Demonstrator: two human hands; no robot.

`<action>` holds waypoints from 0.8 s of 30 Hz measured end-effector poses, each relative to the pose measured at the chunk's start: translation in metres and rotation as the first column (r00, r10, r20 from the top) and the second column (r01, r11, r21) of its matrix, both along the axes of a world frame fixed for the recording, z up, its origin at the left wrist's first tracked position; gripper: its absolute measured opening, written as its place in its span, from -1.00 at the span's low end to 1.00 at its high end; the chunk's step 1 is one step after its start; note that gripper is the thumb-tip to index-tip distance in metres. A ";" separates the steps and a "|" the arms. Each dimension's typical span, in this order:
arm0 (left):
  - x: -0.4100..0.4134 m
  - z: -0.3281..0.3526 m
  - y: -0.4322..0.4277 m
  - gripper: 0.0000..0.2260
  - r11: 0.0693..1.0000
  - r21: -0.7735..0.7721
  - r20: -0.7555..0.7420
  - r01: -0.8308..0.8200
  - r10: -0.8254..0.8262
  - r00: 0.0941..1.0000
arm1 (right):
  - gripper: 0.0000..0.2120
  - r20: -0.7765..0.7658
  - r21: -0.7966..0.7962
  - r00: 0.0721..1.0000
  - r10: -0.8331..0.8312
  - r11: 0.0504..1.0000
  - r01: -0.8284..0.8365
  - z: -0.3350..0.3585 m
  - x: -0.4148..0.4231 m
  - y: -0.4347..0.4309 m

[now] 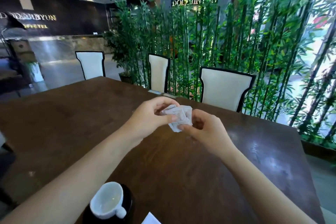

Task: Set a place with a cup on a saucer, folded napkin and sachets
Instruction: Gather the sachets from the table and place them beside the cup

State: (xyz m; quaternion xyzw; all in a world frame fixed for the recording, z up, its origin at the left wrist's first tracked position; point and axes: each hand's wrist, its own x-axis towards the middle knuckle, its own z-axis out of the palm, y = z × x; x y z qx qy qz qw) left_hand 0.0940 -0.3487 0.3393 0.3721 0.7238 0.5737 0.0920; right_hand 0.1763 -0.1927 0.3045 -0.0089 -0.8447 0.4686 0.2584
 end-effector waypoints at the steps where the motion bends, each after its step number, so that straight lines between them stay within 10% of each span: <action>1: -0.001 -0.005 -0.004 -0.72 1.000 0.013 0.071 -0.019 0.018 0.997 | -0.78 -0.069 0.106 0.997 -0.046 0.993 0.053 -0.001 -0.006 -0.002; 6: -0.009 -0.027 -0.019 -0.44 0.964 0.265 0.738 -0.041 -0.175 0.652 | -0.86 -0.210 0.743 0.977 0.032 0.655 0.138 -0.015 -0.034 -0.016; 15: -0.015 -0.092 -0.033 -0.78 0.742 0.182 0.887 -0.645 0.160 0.434 | -0.49 -0.121 0.823 0.954 0.274 0.565 -0.058 -0.066 -0.065 -0.059; 18: -0.014 -0.116 -0.042 -0.76 0.675 0.092 0.844 -0.732 0.337 0.417 | -0.50 0.002 0.708 0.928 0.372 0.654 -0.264 -0.088 -0.068 -0.072; 21: -0.011 -0.135 -0.051 -0.81 0.591 0.063 0.767 -0.804 0.486 0.418 | -0.55 0.172 0.229 0.842 0.511 0.811 -0.539 -0.103 -0.075 -0.074; 24: -0.007 -0.148 -0.064 -0.85 0.567 0.015 0.662 -0.823 0.611 0.434 | -0.63 0.280 -0.203 0.825 0.490 0.870 -0.448 -0.111 -0.088 -0.078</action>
